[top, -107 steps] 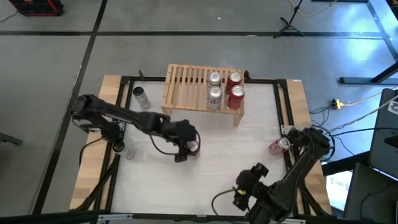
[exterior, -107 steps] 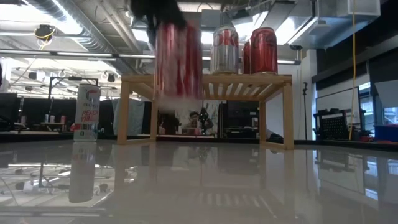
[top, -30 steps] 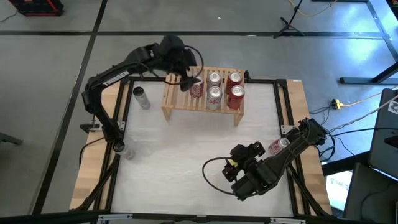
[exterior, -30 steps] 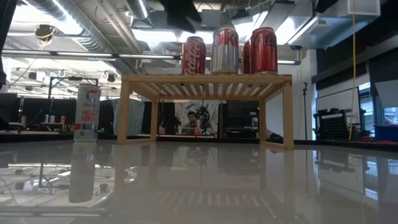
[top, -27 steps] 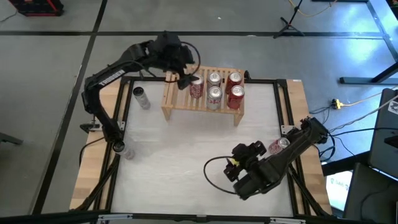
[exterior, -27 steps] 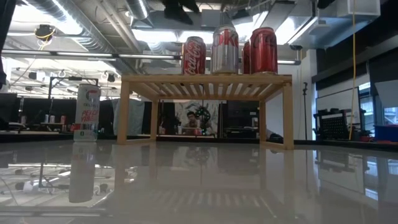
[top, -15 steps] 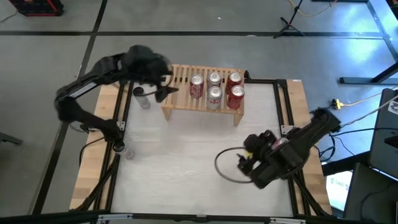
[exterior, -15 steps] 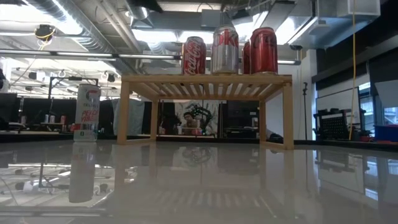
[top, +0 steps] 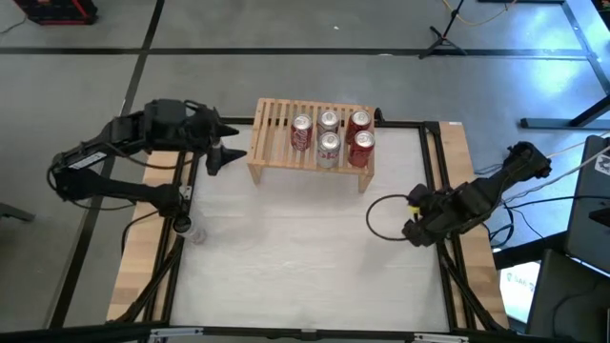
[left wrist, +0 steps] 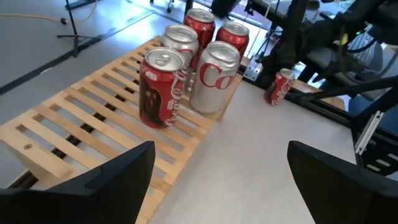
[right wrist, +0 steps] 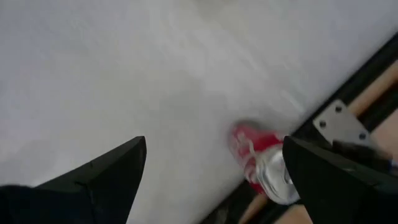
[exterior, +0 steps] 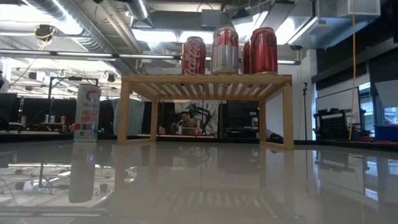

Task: Place canned beverage on shelf
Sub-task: Put the red and white soda can on the shelf aligned with the other red and white soda can

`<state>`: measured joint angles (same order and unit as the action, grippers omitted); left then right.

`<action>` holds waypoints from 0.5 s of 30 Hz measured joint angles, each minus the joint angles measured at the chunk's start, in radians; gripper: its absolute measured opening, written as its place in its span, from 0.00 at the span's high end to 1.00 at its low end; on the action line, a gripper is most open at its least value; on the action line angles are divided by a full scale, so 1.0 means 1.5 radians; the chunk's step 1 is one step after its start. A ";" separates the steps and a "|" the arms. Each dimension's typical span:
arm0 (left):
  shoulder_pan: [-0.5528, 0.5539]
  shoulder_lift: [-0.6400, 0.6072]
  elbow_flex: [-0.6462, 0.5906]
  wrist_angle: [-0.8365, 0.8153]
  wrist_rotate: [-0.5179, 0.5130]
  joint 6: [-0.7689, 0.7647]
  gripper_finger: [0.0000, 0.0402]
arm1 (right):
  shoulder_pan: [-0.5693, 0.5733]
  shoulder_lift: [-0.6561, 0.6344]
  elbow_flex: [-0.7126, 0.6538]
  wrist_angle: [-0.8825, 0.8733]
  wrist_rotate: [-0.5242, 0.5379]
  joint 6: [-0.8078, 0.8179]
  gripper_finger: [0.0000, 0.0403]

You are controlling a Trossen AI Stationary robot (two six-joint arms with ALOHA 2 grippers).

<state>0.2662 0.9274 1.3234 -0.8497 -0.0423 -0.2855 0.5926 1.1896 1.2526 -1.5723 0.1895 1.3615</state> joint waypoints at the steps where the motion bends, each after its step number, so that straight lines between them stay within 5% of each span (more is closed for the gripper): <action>1: -0.004 -0.002 0.000 0.000 0.000 -0.002 0.12 | 0.000 -0.007 -0.009 0.000 -0.013 -0.003 0.10; 15: -0.025 0.021 -0.001 0.006 -0.015 -0.002 0.12 | 0.002 -0.014 -0.144 0.000 -0.149 -0.288 0.10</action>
<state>0.2294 0.9588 1.3212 -0.8410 -0.0647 -0.2890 0.5949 1.1679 1.0360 -1.5719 -0.0339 0.9292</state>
